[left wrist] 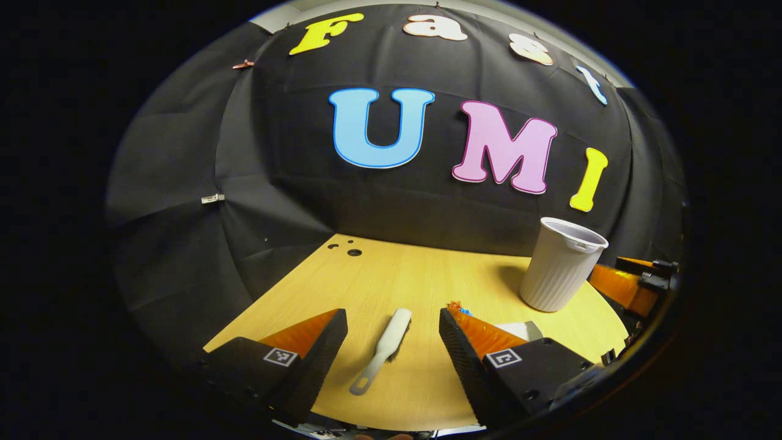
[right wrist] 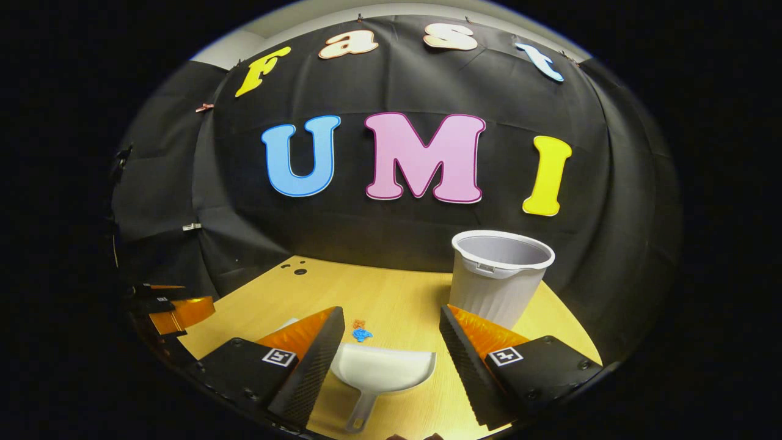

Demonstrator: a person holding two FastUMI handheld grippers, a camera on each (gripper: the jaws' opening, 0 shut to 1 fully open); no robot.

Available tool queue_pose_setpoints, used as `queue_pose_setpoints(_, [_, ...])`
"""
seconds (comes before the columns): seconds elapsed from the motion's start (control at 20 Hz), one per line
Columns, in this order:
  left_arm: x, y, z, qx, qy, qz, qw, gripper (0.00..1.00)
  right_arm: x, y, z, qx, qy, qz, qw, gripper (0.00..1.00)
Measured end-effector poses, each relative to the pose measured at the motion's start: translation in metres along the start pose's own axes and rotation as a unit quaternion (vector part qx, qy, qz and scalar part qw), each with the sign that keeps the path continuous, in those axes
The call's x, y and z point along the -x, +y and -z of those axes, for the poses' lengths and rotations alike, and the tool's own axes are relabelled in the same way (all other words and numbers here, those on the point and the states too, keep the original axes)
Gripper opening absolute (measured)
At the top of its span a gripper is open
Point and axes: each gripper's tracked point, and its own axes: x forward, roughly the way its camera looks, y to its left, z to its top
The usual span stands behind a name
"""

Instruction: Pick up the small broom and dustpan from the desktop, sweep the trash into the dustpan with the broom, and then empty the trash into the garbage bin.

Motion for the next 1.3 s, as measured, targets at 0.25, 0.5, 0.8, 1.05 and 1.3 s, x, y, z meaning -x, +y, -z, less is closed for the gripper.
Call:
queue_pose_setpoints(0.25, [-0.008,0.018,0.03,0.014,0.048,-0.007,0.999,0.96,0.006,0.006,0.015,0.008,0.016,-0.017,1.0,0.98])
queue_pose_setpoints(0.5, [-0.036,0.023,0.061,-0.006,0.107,0.003,0.994,0.96,0.004,0.005,0.03,0.0,0.037,-0.019,0.999,0.98])
queue_pose_setpoints(0.8, [-0.077,0.023,0.115,-0.019,0.221,0.035,0.975,0.95,-0.01,0.003,0.057,-0.018,0.073,-0.02,0.997,0.98])
queue_pose_setpoints(1.05, [-0.105,0.033,0.152,-0.049,0.305,0.035,0.95,0.95,-0.017,0.0,0.073,-0.028,0.098,-0.015,0.995,0.98])
queue_pose_setpoints(1.3, [-0.124,0.035,0.188,-0.085,0.385,0.036,0.918,0.95,-0.022,-0.006,0.1,-0.025,0.131,-0.024,0.991,0.98])
